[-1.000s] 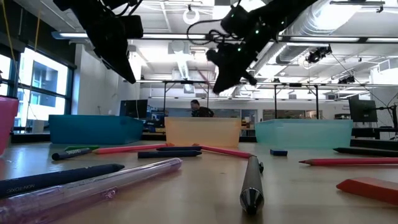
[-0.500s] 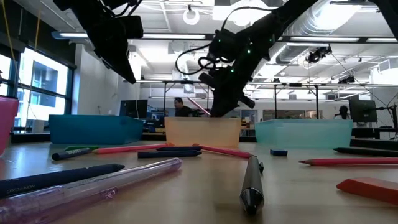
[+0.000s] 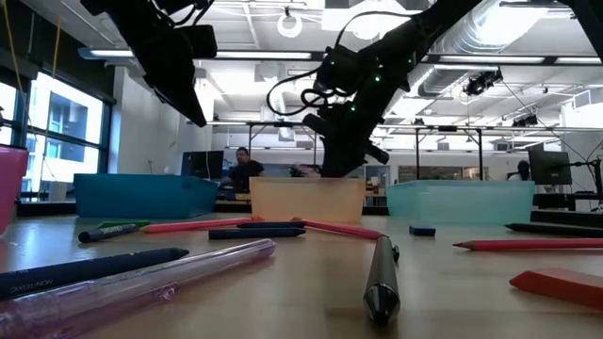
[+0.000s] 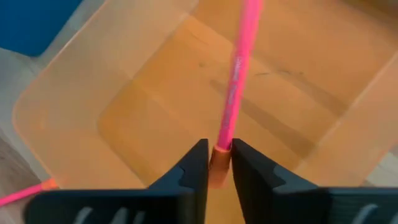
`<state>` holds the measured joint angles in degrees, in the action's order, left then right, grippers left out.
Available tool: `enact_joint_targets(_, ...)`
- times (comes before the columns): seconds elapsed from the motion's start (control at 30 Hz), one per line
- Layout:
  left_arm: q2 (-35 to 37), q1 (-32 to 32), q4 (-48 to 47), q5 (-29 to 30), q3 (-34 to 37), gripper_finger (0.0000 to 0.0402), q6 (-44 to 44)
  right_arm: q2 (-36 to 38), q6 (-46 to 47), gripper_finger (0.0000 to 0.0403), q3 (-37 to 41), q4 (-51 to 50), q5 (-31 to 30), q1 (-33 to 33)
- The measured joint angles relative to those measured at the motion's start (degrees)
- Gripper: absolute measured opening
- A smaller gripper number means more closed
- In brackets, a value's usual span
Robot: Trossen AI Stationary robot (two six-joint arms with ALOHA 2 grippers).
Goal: Sort crayons/erasers/pens/pencils in bins
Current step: Put the pencil into the orange bin, then put the crayon into the pink bin
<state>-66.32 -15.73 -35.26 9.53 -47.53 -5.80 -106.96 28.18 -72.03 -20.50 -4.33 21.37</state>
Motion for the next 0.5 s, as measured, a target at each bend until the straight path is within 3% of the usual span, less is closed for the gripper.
enact_joint_targets(0.2,0.0,0.0,0.0,0.1,0.0,0.0046,0.0,0.0,-0.1,0.0107,0.0,0.0,0.0,0.0)
enact_joint_targets(0.5,0.0,0.0,0.0,0.2,0.0,0.0059,0.0,3.6,-3.6,0.0114,0.1,0.1,-0.5,0.0)
